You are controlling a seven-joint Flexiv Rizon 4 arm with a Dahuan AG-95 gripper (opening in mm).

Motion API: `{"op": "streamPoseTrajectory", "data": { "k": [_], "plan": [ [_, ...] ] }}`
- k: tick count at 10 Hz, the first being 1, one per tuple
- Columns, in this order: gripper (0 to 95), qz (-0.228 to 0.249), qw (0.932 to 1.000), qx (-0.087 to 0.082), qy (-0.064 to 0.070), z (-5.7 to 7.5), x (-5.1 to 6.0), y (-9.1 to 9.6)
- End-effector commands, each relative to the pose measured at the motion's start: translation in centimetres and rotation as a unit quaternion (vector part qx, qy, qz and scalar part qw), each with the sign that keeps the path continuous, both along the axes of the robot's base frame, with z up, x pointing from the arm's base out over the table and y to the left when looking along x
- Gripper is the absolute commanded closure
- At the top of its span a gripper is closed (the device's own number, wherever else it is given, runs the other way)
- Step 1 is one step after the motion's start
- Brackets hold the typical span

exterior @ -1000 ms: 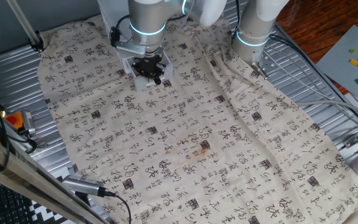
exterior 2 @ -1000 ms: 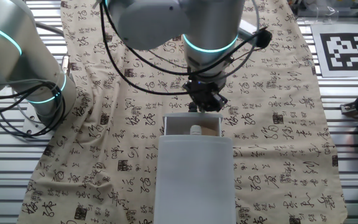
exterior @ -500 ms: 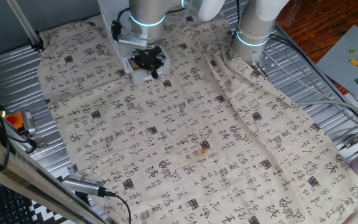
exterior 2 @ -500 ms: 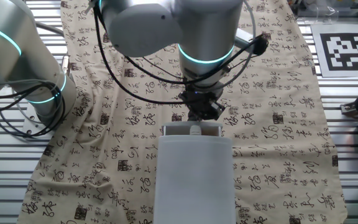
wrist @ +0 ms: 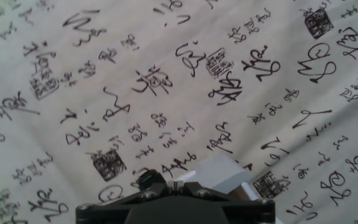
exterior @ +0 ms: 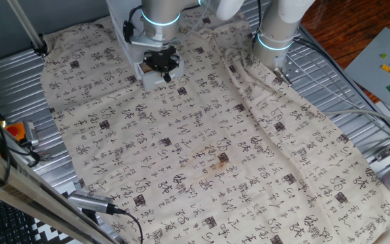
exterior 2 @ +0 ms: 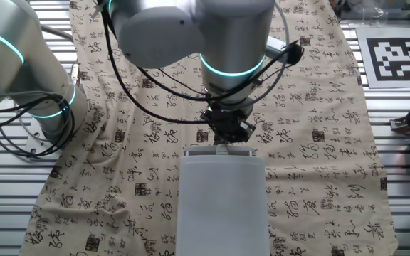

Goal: Put things in the drawer

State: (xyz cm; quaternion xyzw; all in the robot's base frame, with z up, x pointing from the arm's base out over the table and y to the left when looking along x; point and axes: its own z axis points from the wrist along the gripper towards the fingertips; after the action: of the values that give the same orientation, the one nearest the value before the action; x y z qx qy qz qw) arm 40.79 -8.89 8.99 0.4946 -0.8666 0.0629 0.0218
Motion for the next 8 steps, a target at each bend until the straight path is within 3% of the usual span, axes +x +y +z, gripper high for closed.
{"op": "streamPoseTrajectory", "data": {
  "k": [1,2,4,8],
  "plan": [
    [95.0,0.0,1.0,-0.004,0.004,0.4,-0.2,0.0],
    [95.0,-0.014,0.9999,0.005,0.002,0.7,0.0,0.6],
    [95.0,-0.036,0.9993,0.008,-0.002,0.9,0.3,2.1],
    [95.0,-0.059,0.998,0.02,-0.012,-0.3,0.3,4.7]
  ]
}}
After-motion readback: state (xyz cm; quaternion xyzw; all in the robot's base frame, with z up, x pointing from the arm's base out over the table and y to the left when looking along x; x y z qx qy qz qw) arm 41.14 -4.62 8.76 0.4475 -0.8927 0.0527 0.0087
